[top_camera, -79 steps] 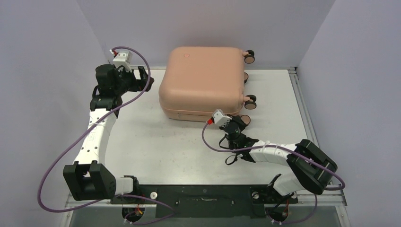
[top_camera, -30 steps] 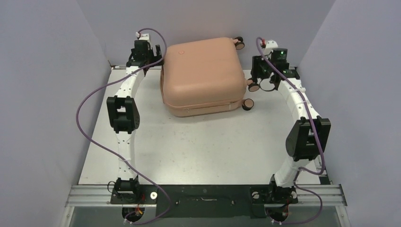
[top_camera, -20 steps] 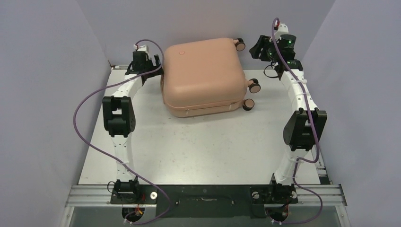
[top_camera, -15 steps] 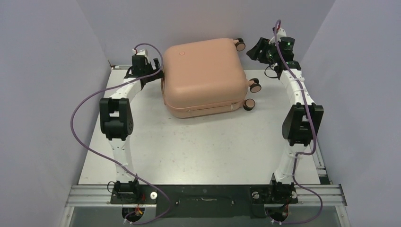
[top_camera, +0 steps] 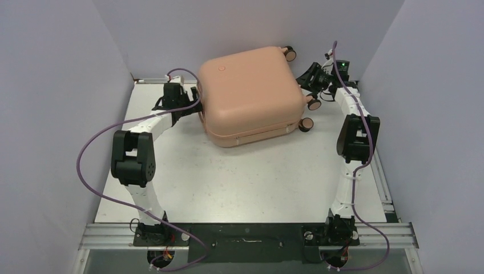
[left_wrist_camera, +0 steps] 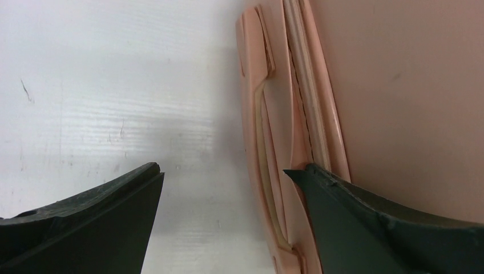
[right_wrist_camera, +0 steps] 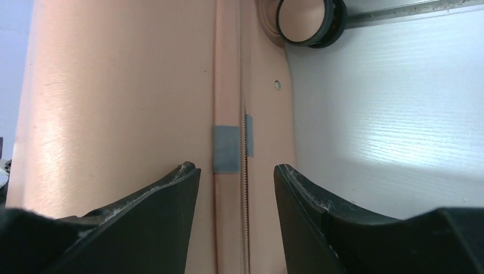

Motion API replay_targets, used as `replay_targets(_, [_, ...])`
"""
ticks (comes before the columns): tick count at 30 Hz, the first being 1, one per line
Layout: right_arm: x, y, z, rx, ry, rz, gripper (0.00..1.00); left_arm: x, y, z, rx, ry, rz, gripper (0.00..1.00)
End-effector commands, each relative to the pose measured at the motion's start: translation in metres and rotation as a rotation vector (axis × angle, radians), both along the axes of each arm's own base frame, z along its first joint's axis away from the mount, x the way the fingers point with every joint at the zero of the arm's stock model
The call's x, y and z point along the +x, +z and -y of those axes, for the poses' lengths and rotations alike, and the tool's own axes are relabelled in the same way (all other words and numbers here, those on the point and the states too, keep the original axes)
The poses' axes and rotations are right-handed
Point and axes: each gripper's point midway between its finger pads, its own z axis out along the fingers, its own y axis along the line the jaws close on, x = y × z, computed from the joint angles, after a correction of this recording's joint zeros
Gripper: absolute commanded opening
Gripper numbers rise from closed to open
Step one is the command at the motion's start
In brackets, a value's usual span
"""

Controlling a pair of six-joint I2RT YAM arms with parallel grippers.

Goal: Pack the luggage
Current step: Move the luggage to the center of the board.

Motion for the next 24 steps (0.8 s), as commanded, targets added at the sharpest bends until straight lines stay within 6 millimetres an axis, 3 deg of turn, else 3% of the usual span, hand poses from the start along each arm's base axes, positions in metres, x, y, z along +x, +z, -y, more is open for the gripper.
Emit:
replay_targets(1, [-0.027,0.043,-0.04,0.037,0.204,0.056,0.52,-0.056,-0.02,0.051,0.001,-0.204,-0.112,0.96])
replay_targets(6, [-0.05,0.036,-0.042,0.014,0.281,0.01,0.51,-0.08,-0.032,0.046,0.03,-0.219,-0.167,0.96])
replay_targets(9, [-0.058,0.042,-0.044,0.007,0.308,0.01,0.5,-0.094,-0.036,0.044,0.037,-0.229,-0.178,0.97])
replay_targets(14, [-0.066,0.052,-0.043,-0.012,0.325,0.024,0.5,-0.108,-0.023,0.039,0.048,-0.226,-0.131,0.97])
replay_targets(16, [-0.066,0.055,-0.04,-0.03,0.319,0.039,0.5,-0.105,-0.004,0.034,0.042,-0.199,-0.079,0.96])
replay_targets(19, [-0.066,0.059,-0.033,-0.05,0.304,0.052,0.5,-0.088,0.065,0.017,-0.045,-0.146,0.137,0.96])
replay_targets(21, [-0.065,0.058,-0.028,-0.062,0.295,0.054,0.5,-0.075,0.093,-0.001,-0.106,-0.1,0.167,0.96])
replay_targets(24, [-0.064,0.055,-0.021,-0.079,0.282,0.052,0.5,-0.06,0.109,-0.033,-0.158,-0.036,0.208,0.96])
